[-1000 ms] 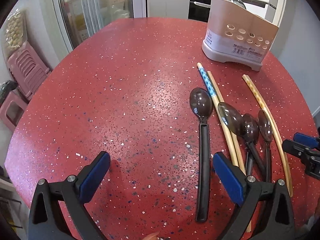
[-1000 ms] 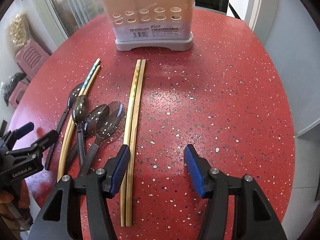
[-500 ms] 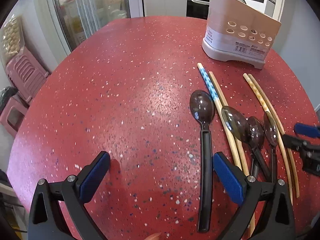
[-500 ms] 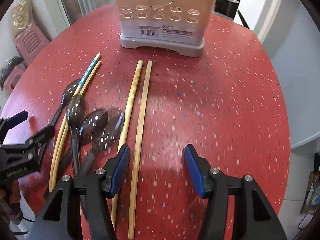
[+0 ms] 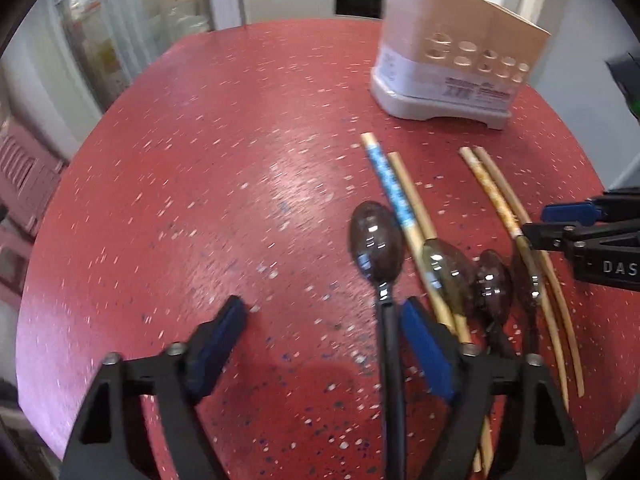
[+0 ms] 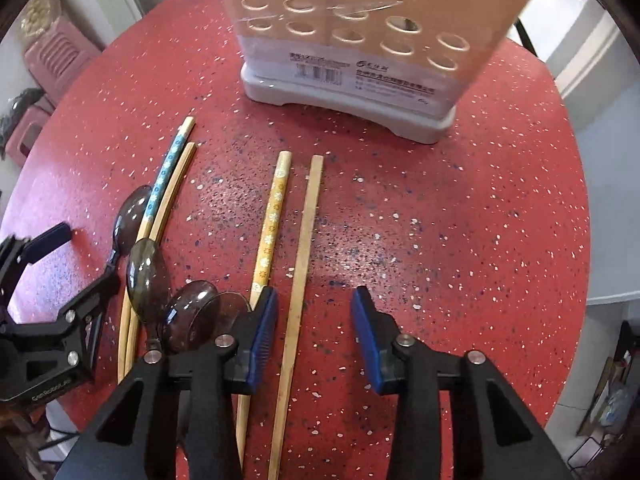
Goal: Organize utensils
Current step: 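Grasp a plain chopstick with the right tool while the left tool grasps a dark spoon, then carry both utensils to the beige holder and release them inside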
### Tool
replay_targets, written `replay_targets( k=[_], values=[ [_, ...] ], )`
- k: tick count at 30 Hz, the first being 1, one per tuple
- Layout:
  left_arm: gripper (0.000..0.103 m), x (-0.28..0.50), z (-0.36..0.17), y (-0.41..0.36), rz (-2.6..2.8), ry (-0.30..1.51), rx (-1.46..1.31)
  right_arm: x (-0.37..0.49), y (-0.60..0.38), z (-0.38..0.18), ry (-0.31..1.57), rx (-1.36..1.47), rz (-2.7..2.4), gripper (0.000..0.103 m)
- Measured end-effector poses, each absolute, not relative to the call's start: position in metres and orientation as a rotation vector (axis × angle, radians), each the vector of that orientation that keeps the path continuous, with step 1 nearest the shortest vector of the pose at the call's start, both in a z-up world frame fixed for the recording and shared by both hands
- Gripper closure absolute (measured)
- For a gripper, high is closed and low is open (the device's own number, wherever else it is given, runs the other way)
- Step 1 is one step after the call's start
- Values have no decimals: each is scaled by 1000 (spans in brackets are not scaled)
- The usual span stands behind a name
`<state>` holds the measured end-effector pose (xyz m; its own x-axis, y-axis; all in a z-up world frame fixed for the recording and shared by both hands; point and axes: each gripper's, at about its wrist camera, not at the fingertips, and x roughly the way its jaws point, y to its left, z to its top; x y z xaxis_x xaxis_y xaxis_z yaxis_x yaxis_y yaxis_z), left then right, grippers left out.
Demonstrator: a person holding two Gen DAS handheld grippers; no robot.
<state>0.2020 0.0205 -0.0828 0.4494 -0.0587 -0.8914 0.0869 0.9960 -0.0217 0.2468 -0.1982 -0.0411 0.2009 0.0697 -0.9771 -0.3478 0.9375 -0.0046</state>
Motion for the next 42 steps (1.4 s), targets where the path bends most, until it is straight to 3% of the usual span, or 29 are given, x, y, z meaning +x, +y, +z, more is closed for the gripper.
replay_targets(
  k=[2, 5, 10, 15, 20, 30, 42],
  values=[
    [17, 207, -81, 13, -126, 1120, 55, 249, -195, -40, 1351, -249, 299, 69],
    [23, 214, -78, 4, -163, 1156, 86, 249, -181, -36, 1363, -261, 312, 95],
    [33, 221, -76, -4, -202, 1213, 116, 248, -179, -29, 1353, -237, 334, 97],
    [62, 218, -71, -18, -250, 1248, 146, 243, -193, -16, 1320, -176, 365, 97],
    [63, 200, -70, -11, -254, 1216, 83, 236, -207, 3, 1265, -140, 389, 97],
    [63, 143, -27, 17, -213, 969, -146, 213, -237, 22, 1152, -2, 458, 97],
    [63, 137, 26, 22, -234, 809, -227, 186, -265, 46, 1028, 89, 494, 97]
  ],
)
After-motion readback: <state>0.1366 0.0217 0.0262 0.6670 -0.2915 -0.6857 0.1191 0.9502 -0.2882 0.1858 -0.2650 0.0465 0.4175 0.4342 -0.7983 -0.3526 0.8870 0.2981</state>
